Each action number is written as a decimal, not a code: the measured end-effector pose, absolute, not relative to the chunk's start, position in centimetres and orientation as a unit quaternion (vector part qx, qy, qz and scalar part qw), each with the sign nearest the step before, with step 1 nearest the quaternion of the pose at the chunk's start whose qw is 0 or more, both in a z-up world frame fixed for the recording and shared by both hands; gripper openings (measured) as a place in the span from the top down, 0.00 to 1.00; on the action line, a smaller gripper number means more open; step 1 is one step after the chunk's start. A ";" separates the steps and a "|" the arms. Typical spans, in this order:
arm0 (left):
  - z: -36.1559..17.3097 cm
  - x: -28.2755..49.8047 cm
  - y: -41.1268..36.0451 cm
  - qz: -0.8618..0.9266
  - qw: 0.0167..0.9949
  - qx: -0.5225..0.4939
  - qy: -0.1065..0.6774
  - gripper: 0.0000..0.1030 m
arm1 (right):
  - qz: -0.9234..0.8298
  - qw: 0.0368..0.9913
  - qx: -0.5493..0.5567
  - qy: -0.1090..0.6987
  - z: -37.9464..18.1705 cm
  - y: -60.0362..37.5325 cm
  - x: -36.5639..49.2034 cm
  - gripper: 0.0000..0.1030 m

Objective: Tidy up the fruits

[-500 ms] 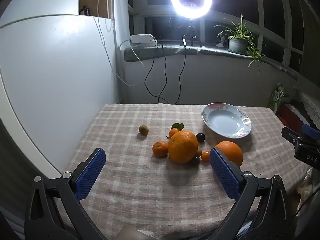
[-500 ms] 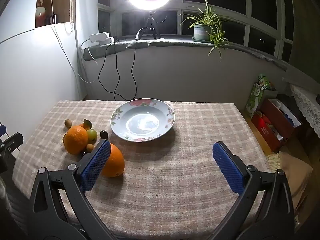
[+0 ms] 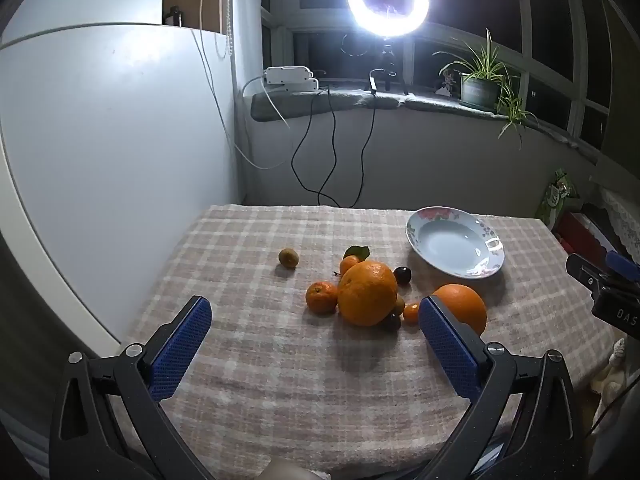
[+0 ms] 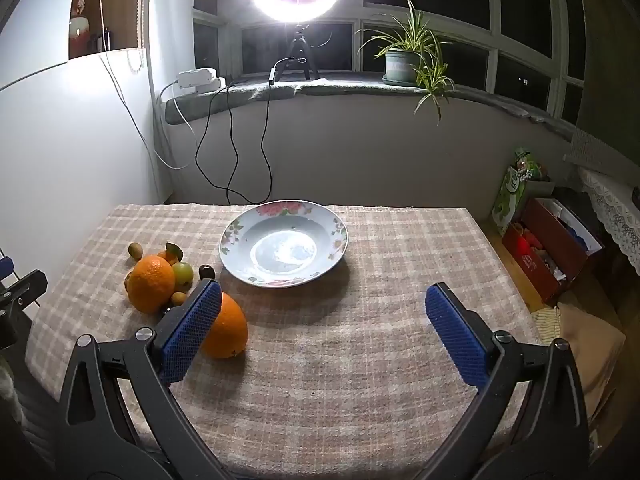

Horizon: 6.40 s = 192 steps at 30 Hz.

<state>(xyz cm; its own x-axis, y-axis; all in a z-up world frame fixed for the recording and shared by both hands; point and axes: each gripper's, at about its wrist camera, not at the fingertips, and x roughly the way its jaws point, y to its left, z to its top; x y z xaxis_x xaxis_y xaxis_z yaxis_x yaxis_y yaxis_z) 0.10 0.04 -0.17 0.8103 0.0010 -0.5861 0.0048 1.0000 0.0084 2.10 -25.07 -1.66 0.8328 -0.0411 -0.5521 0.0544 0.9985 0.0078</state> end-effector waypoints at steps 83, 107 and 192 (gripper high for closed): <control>-2.6 2.1 -0.6 -0.040 0.940 -0.015 0.339 0.00 | 0.005 0.950 0.015 0.312 -3.8 -25.0 4.4 0.00; -8.4 6.0 -4.7 -0.183 0.871 -0.105 0.444 0.26 | 0.187 0.889 0.080 0.410 -8.9 -24.8 9.8 0.01; -8.2 18.4 -15.4 -0.263 0.869 -0.078 0.413 0.34 | 0.285 0.824 0.146 0.467 -8.8 -29.1 21.3 0.36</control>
<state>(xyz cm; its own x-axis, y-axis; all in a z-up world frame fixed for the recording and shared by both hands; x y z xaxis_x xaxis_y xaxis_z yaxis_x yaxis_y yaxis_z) 18.37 -15.37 -8.23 0.5212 -0.5205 -0.6763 0.3923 0.8499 -0.3518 21.34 -29.06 -8.83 0.4014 0.6067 -0.6861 -0.3336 0.7945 0.5074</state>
